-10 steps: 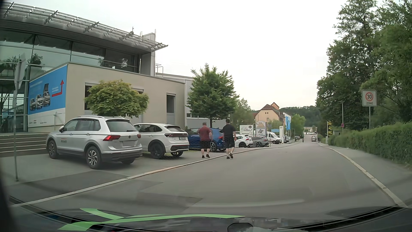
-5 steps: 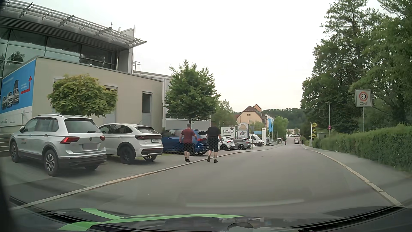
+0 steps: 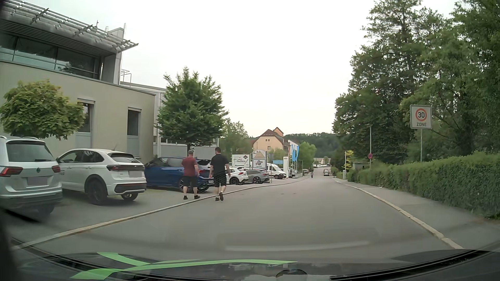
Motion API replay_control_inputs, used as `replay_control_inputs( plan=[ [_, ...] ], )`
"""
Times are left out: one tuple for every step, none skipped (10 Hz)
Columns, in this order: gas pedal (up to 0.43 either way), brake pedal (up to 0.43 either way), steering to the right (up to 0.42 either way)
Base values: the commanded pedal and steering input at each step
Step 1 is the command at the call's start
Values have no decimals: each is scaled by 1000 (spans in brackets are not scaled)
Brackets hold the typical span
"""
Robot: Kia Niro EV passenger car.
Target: Follow the waypoints while adhering to traffic rules and regulations
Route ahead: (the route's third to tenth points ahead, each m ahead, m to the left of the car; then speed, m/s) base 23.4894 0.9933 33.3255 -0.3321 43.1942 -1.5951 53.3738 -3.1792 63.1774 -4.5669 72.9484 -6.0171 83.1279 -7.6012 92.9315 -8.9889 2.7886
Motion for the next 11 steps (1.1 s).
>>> replay_control_inputs(
  plan=[
    [0, 0, 350],
    [0, 0, 347],
    [0, 0, 339],
    [0, 0, 312],
    [0, 0, 275],
    [0, 0, 228],
    [0, 0, 191],
    [0, 0, 163],
    [0, 0, 141],
    [0, 0, 124],
    [0, 0, 97]
  ],
)
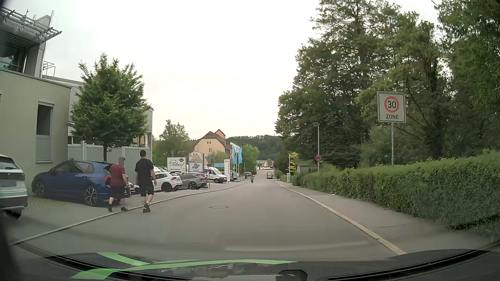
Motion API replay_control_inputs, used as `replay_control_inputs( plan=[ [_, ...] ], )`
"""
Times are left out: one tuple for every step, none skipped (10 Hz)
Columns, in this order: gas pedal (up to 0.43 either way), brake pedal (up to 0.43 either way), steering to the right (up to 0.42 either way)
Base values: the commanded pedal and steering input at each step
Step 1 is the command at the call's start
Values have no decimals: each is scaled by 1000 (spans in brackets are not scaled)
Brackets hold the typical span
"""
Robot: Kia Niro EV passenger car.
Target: Follow the waypoints while adhering to traffic rules and regulations
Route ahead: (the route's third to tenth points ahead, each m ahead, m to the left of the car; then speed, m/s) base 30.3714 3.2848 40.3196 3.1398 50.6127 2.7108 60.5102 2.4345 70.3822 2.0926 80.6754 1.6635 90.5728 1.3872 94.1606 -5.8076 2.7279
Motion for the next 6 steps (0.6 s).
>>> replay_control_inputs(
  plan=[
    [0, 0, 64],
    [0, 0, 28],
    [0, 0, 3],
    [0, 0, -6],
    [0, 0, -6],
    [0, 0, -6]
  ],
)
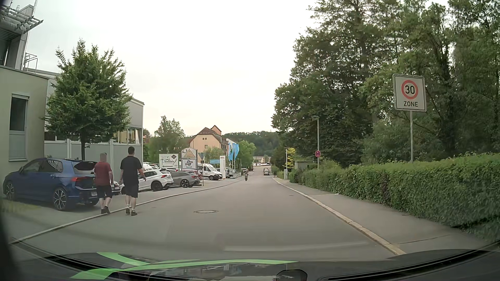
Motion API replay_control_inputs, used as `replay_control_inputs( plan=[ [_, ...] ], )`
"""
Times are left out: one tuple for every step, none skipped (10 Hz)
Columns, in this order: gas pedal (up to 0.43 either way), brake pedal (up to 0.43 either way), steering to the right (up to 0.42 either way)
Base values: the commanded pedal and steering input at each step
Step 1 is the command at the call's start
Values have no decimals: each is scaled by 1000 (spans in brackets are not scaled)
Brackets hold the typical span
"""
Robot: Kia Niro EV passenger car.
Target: Follow the waypoints while adhering to traffic rules and regulations
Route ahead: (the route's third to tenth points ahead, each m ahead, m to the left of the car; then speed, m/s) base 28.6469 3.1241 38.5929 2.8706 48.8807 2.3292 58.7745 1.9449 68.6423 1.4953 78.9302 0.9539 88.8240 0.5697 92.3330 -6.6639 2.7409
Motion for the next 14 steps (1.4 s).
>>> replay_control_inputs(
  plan=[
    [0, 0, -8],
    [0, 0, -10],
    [0, 0, -10],
    [0, 0, -10],
    [0, 0, -10],
    [0, 0, -11],
    [8, 0, -11],
    [8, 0, -11],
    [8, 0, -11],
    [8, 0, -12],
    [8, 0, -12],
    [8, 0, -11],
    [8, 0, -11],
    [8, 0, -11]
  ],
)
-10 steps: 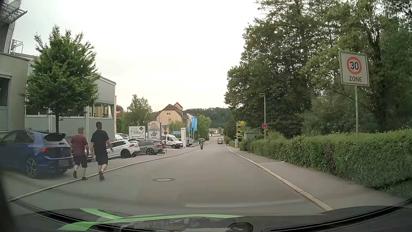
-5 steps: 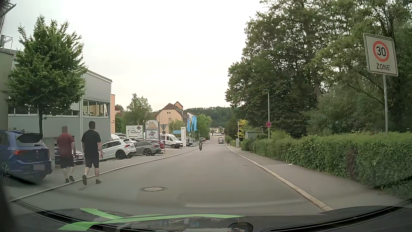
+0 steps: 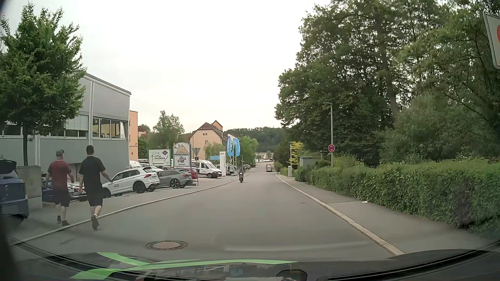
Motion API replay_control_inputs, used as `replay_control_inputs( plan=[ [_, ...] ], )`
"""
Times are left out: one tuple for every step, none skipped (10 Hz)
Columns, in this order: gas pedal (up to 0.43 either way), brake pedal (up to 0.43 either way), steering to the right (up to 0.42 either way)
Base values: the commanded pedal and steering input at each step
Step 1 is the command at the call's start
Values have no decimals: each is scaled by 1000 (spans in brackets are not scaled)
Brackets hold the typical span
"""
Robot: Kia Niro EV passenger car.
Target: Follow the waypoints while adhering to traffic rules and regulations
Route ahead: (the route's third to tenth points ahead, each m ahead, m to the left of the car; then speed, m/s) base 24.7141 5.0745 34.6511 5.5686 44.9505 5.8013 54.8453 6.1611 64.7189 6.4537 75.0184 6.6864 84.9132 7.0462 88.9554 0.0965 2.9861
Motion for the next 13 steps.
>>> replay_control_inputs(
  plan=[
    [8, 0, -12],
    [8, 0, -12],
    [8, 0, -11],
    [8, 0, -11],
    [8, 0, -11],
    [8, 0, -11],
    [8, 0, -11],
    [8, 0, -11],
    [8, 0, -9],
    [8, 0, -6],
    [8, 0, -4],
    [8, 0, -3],
    [8, 0, -1]
  ],
)
